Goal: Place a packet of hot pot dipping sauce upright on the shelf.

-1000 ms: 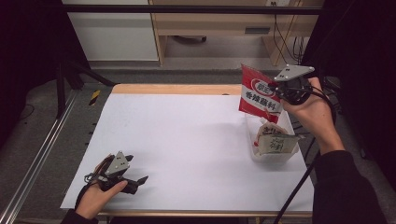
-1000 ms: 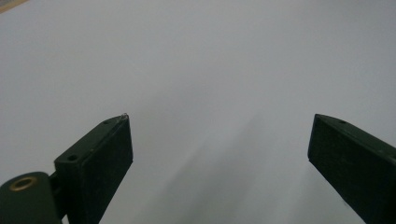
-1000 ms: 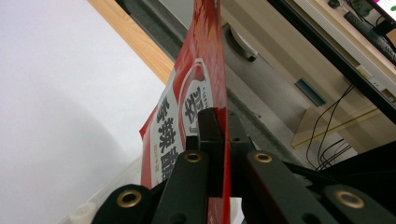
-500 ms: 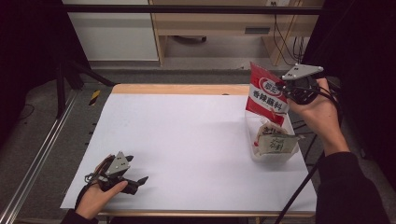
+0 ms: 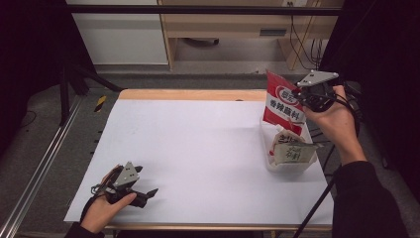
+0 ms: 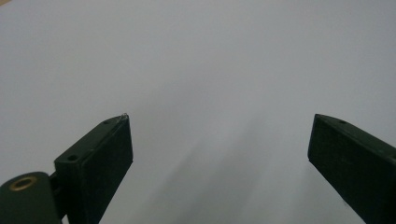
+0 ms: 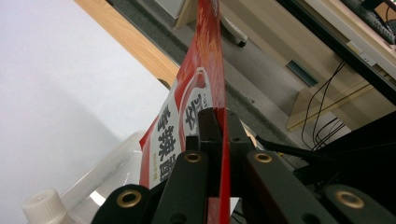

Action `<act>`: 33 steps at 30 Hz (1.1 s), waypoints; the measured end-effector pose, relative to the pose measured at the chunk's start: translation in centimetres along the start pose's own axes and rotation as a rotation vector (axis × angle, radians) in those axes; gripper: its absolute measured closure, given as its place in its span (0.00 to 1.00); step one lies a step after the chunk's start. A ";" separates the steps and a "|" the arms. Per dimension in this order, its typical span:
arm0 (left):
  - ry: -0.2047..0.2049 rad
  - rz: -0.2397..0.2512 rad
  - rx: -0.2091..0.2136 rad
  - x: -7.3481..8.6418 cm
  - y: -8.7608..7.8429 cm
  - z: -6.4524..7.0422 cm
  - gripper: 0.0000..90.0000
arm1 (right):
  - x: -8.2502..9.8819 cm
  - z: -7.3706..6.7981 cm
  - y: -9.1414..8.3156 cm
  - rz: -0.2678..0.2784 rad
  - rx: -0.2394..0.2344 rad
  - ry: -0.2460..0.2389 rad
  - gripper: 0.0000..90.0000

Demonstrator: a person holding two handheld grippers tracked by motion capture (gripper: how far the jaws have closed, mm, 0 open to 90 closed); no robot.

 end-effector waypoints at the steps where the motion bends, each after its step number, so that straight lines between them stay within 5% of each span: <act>1: 0.005 -0.003 0.000 0.0 0.0 0.0 0.07 | 0.1 0.0 0.2 -0.004 -0.001 0.003 0.99; 13: 0.010 -0.007 0.004 0.1 0.0 0.0 0.07 | 1.6 -0.6 2.0 -0.018 -0.029 0.033 1.00; 33: 0.018 -0.014 0.006 0.1 0.1 0.1 0.07 | 3.8 -1.1 1.6 -0.019 -0.075 0.079 0.99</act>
Point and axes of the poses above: each handheld gripper's, and its own axes: y roughly forward along the jaws, x roughly out of its underside, z roughly to its right, the point moved 6 cm from there along y, roughly forward along the jaws, and after that the axes turned 7 degrees about -x, right-handed, at the moved point
